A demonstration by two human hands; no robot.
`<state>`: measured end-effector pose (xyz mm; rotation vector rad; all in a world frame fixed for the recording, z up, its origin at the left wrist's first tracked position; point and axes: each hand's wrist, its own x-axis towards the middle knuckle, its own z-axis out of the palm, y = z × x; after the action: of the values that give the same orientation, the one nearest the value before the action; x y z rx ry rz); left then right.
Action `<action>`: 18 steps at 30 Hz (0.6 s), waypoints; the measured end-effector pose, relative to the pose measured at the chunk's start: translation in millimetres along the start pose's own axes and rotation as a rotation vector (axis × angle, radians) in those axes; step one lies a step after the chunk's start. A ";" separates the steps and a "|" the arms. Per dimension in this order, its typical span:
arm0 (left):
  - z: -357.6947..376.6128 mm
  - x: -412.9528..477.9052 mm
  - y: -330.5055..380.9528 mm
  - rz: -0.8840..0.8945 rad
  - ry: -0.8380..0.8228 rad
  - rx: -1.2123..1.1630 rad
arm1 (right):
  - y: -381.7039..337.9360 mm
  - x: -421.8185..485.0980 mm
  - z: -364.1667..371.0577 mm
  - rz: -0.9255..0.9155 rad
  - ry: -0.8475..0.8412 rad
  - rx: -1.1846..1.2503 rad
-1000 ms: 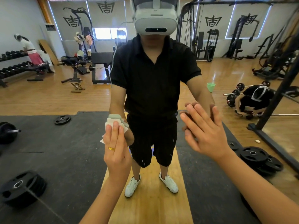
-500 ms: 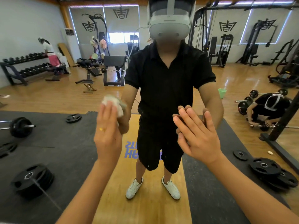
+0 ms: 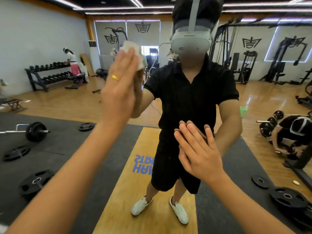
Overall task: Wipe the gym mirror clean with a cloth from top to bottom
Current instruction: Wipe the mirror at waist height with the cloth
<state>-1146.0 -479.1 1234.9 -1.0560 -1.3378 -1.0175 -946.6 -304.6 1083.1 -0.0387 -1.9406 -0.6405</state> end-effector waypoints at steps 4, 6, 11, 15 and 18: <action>-13.3 9.9 -36.4 -0.259 0.144 0.026 | 0.7 0.6 0.8 0.004 0.017 -0.009; -1.6 12.3 -9.5 -0.304 0.185 0.049 | -1.2 -0.3 1.8 0.007 0.024 -0.006; 8.5 -57.5 40.5 0.064 -0.119 -0.099 | -0.7 -0.7 1.4 0.008 0.029 -0.016; -19.6 -139.9 -0.2 -0.031 -0.188 -0.025 | -0.9 -1.1 1.5 0.015 0.023 -0.026; -31.7 -177.4 -34.6 -0.169 -0.113 0.065 | 0.4 -1.8 4.3 0.012 0.024 -0.059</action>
<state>-1171.2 -524.0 1058.7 -0.9760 -1.5627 -1.0438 -949.2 -301.9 1080.4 -0.0790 -1.8966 -0.6878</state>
